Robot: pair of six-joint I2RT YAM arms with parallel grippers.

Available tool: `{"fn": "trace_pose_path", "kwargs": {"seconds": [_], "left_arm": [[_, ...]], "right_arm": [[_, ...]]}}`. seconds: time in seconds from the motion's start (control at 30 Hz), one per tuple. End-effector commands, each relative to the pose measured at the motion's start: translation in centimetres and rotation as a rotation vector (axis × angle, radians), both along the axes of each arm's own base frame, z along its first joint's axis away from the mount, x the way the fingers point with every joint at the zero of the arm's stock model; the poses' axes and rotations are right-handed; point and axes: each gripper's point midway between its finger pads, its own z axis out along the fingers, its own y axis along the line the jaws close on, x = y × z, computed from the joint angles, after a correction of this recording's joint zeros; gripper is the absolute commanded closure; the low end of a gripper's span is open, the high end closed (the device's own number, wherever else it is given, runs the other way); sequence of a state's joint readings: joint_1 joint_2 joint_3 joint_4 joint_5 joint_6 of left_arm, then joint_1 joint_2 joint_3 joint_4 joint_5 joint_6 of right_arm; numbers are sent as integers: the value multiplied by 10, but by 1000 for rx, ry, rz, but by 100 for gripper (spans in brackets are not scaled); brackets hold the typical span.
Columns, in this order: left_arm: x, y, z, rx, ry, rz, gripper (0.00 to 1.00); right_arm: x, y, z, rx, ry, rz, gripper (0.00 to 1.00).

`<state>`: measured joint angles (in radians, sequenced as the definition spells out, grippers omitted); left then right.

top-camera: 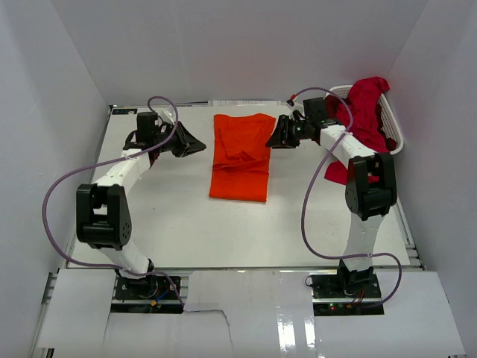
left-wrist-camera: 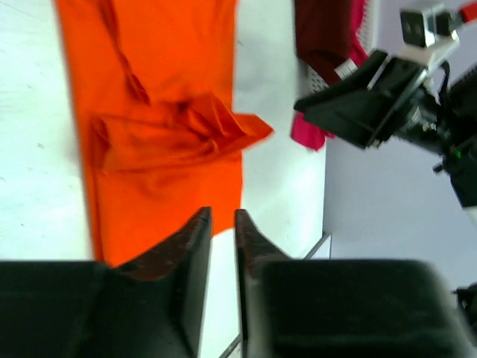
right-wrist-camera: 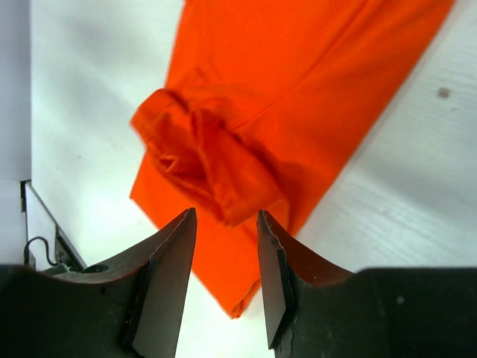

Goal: Fold and stack the t-shirts
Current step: Fold the folded rectangular tshirt in 1/3 of the way

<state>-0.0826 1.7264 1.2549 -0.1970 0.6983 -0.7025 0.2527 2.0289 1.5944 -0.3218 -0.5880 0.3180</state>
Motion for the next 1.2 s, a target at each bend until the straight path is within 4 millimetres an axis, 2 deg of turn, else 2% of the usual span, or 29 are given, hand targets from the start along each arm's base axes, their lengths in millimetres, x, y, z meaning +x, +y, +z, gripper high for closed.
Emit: {"fn": "trace_pose_path", "kwargs": {"seconds": [0.0, 0.03, 0.07, 0.1, 0.13, 0.2, 0.27, 0.3, 0.37, 0.4, 0.57, 0.87, 1.03, 1.17], "left_arm": [[-47, -7, 4, -20, -61, -102, 74], [-55, -8, 3, -27, -69, -113, 76], [-66, -9, 8, -34, -88, -123, 80], [-80, -9, -8, -38, -44, -127, 88], [-86, -10, -4, -40, -62, -133, 92], [-101, -12, -18, -37, -38, -148, 100], [-110, -15, -21, -47, -41, -175, 100], [-115, -17, -21, -60, -49, -195, 100], [-123, -19, -28, -78, -45, -215, 100], [-124, -19, -28, -79, -48, -213, 100], [-126, -23, -39, -65, -75, -212, 100], [-116, -54, -65, -21, -61, -251, 100], [-110, -62, -74, -57, -50, -247, 100], [-105, -64, -92, -56, -10, -219, 100]], "right_arm": [[-22, 13, 52, 79, -111, 63, 55], [-29, 16, 53, 85, -114, 75, 55], [-41, 17, 44, 83, -89, 87, 55], [-51, 23, 49, 84, -99, 105, 55], [-61, 25, 40, 78, -76, 116, 55], [-76, 34, 39, 84, -68, 150, 56], [-88, 38, 27, 84, -42, 165, 59], [-93, 43, 27, 93, -41, 177, 61], [-104, 49, 19, 115, -20, 190, 84], [-105, 51, 15, 124, -9, 192, 92], [-120, 73, -1, 167, 36, 232, 92], [-116, 104, -20, 197, 45, 258, 92], [-112, 113, -23, 203, 38, 259, 92], [-107, 117, -29, 197, 41, 255, 92]]}}
